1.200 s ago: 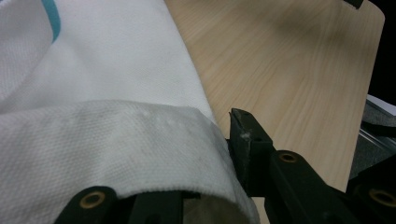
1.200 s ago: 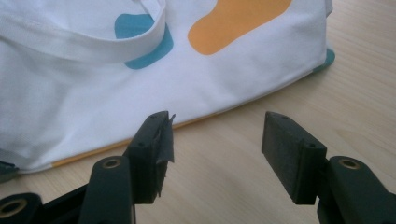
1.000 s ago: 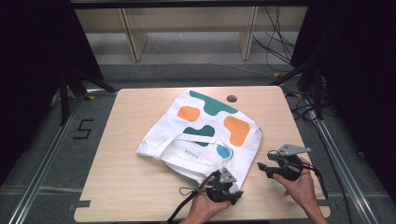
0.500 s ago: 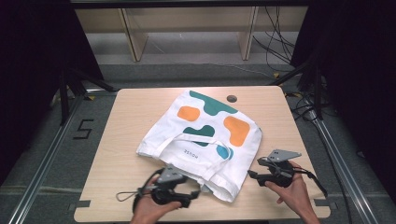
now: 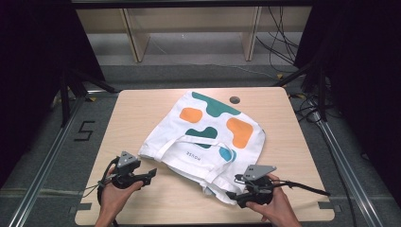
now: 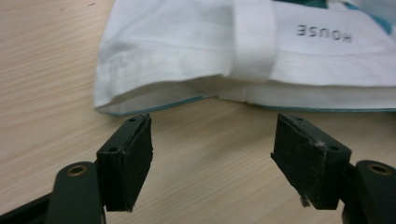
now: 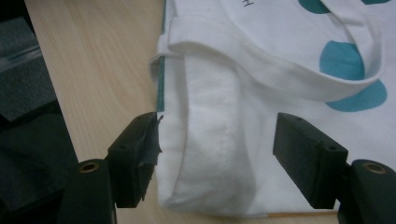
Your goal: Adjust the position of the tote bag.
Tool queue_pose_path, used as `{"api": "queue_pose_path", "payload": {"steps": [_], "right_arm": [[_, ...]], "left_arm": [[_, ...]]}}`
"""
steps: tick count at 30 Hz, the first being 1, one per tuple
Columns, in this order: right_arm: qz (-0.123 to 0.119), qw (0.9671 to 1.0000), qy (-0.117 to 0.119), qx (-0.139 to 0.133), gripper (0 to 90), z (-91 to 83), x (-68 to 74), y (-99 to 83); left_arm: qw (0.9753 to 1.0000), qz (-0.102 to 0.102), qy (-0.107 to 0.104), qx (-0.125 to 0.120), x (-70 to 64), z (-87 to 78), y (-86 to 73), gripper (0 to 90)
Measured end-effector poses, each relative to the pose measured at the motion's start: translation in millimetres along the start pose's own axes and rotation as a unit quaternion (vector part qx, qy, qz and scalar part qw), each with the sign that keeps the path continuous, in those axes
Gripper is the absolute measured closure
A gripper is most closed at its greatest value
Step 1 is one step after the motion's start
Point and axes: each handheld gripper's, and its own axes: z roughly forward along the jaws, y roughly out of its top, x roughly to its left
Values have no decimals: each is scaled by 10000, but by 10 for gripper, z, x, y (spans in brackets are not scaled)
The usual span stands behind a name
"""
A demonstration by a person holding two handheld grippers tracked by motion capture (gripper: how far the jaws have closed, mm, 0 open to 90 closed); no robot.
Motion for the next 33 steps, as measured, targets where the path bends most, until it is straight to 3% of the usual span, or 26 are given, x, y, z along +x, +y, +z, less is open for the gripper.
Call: {"api": "queue_pose_path", "payload": {"steps": [1,3,5,6,7,10,12,14,15,18,21,22,24,25,26,27,29,30,32,33], "right_arm": [[-47,10000,18,28,324,21,18,-1],[-55,9999,-40,79,325,104,66,-13],[-142,9993,-144,299,349,148,86,-16],[-152,9992,-234,288,363,192,94,-29],[-176,9988,-251,393,374,198,92,-28],[-483,9962,-480,543,478,263,77,-63],[-483,9969,-383,484,607,249,72,-63],[-584,9956,-511,521,733,197,66,-68],[-604,9949,-641,495,774,179,40,-82],[-480,9950,-731,483,848,101,-5,-118],[-392,9953,-740,494,864,58,-39,-165],[-516,9939,-843,498,865,52,-59,-177],[-435,9948,-791,468,865,27,-67,-190],[-682,9911,-979,586,865,-1,-118,-201],[-462,9947,-718,567,866,-23,-92,-194],[-499,9946,-790,444,865,-12,-102,-209],[-402,9948,-763,542,865,-59,-114,-222],[-412,9946,-835,464,865,-53,-125,-237],[-377,9950,-760,532,861,-93,-146,-241],[-343,9954,-735,511,858,-95,-150,-244]], "left_arm": [[9999,-133,66,-26,35,18,-17,278],[9998,-138,99,56,93,22,-34,275],[9994,-272,191,13,121,34,-53,273],[9996,-162,206,104,151,28,-54,270],[9993,-293,252,22,157,54,-61,264],[9987,-321,376,122,212,66,-76,242],[9984,-369,417,92,236,86,-86,242],[9981,-371,482,98,243,99,-92,240],[9981,-356,484,104,243,98,-92,234],[9982,-287,516,94,204,86,-90,224],[9985,-170,507,134,154,133,-86,225],[9984,-118,525,165,137,152,-83,225],[9979,-71,618,170,100,202,-72,226],[9975,23,678,191,89,233,-61,228],[9974,79,696,195,88,255,-52,231],[9972,57,723,200,82,287,-46,235],[9967,93,783,197,98,341,-23,249],[9964,52,832,123,102,372,-11,264],[9960,138,887,22,121,419,16,319],[9956,299,887,73,131,443,32,338]]}}
